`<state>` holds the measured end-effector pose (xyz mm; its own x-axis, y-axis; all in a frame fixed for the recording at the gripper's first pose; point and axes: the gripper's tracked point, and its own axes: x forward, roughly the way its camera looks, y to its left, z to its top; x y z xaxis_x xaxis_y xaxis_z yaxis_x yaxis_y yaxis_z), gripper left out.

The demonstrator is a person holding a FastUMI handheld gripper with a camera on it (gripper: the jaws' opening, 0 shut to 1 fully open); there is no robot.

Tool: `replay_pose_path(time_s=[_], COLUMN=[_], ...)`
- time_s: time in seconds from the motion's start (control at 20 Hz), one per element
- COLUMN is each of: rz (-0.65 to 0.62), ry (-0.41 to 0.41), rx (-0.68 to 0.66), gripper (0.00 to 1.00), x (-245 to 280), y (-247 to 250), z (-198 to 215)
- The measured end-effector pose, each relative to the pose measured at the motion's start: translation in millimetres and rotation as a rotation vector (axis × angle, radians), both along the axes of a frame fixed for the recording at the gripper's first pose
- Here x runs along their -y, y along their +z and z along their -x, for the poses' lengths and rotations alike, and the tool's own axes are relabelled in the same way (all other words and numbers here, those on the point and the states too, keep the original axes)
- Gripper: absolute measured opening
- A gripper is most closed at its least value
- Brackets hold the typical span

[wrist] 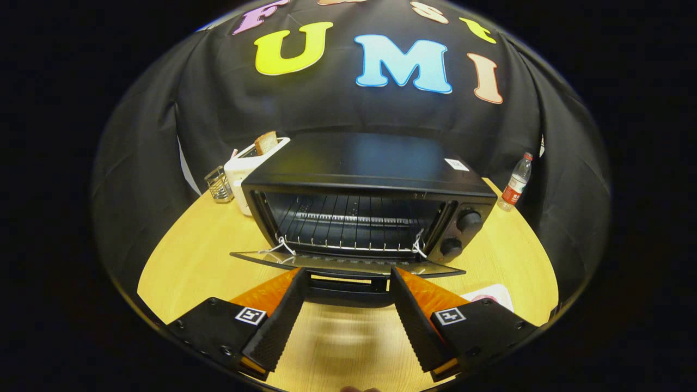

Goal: Open the toaster oven, put the food inside, and close the toaster oven door.

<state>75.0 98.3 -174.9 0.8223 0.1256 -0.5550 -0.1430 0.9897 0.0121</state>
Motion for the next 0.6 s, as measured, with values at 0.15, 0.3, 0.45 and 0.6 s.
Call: replay_pose_path(time_s=[0.15, 0.3, 0.45, 0.6], rz=[0.059, 0.021, 0.012, 0.03], ry=[0.049, 0.063, 0.081, 0.11], rx=[-0.044, -0.151, -0.242, -0.248], gripper=[0.96, 0.97, 0.97, 0.98], x=[-2, -4, -1, 6], y=[-18, -47, -65, -68], z=[13, 19, 17, 21])
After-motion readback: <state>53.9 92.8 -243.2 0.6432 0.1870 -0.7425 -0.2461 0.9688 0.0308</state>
